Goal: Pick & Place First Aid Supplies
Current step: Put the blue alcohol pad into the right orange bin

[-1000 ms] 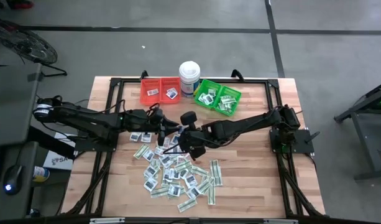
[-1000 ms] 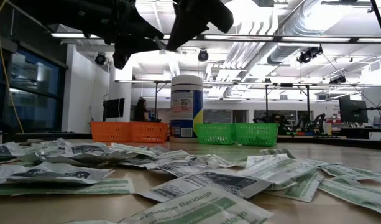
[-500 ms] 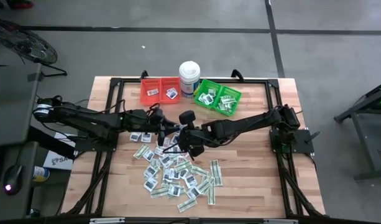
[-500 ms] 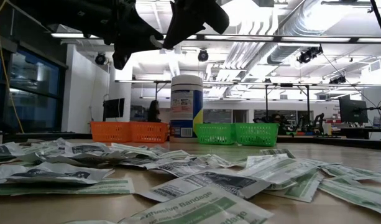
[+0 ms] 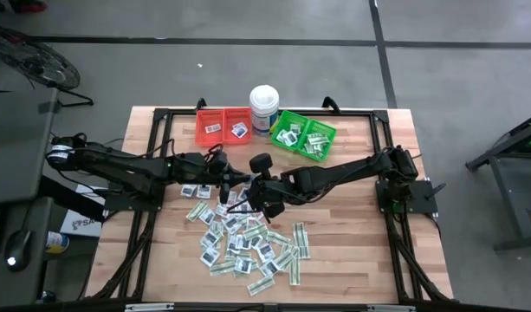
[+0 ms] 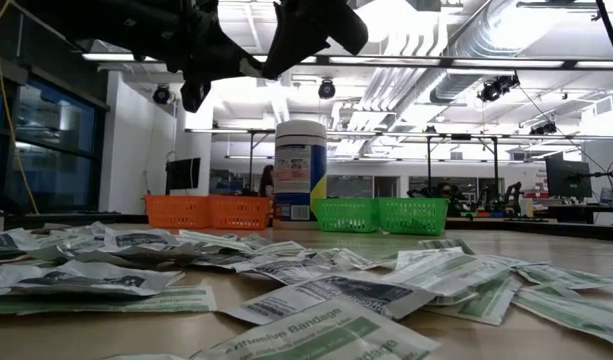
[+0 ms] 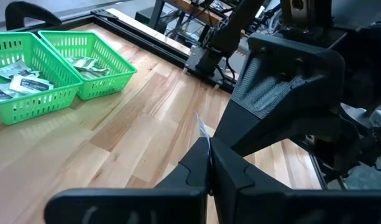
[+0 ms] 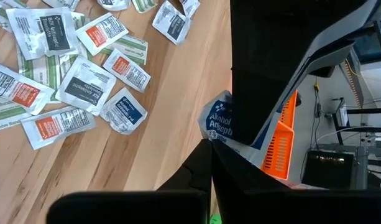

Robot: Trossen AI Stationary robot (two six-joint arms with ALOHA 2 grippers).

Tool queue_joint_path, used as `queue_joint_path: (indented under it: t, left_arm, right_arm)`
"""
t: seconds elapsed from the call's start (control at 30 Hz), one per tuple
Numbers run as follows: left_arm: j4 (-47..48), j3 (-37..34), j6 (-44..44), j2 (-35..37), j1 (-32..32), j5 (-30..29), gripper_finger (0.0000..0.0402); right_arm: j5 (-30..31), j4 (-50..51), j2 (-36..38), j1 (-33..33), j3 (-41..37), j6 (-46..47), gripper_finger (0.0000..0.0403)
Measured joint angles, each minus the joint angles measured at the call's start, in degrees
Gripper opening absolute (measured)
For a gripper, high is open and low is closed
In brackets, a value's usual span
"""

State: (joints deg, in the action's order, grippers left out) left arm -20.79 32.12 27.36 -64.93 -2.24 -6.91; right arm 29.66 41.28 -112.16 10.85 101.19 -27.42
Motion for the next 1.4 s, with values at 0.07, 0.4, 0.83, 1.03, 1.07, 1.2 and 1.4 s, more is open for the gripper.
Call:
queue_joint_path:
  t: [0.07, 0.4, 0.83, 1.03, 1.07, 1.2, 1.4]
  left_arm:
    - [0.2, 0.0, -0.2, 0.0, 0.0, 0.0, 0.0001]
    - [-0.1, -0.1, -1.6, 0.0, 1.7, 0.7, 0.0001]
    - [1.2, 0.0, -6.5, 0.0, 15.7, 11.2, 0.0000]
    - [5.0, 0.0, -10.0, 0.0, 25.3, 16.5, 0.0000]
    - [5.6, 0.0, -10.6, 0.0, 27.1, 17.4, 0.0000]
    - [8.1, 0.0, -12.8, 0.0, 34.2, 20.2, 0.0000]
    - [8.8, 0.0, -15.9, -2.5, 43.2, 23.1, 0.0000]
  right_arm:
    - [-1.6, 0.0, 0.0, 0.1, 0.0, 0.2, 0.0004]
    - [-11.8, 2.7, 0.1, 0.1, 0.0, 9.0, 0.0099]
    - [-10.5, 17.7, 0.3, -0.4, -0.1, 40.1, 0.0145]
    - [-6.9, 20.5, 0.7, -0.5, -0.1, 51.8, 0.0145]
    - [-6.5, 20.5, 1.0, -0.8, -0.1, 53.9, 0.0145]
    - [-7.4, 20.1, 1.9, -2.5, -0.1, 59.8, 0.0145]
    - [-5.7, 19.5, 4.5, -4.7, -0.1, 62.1, 0.0145]
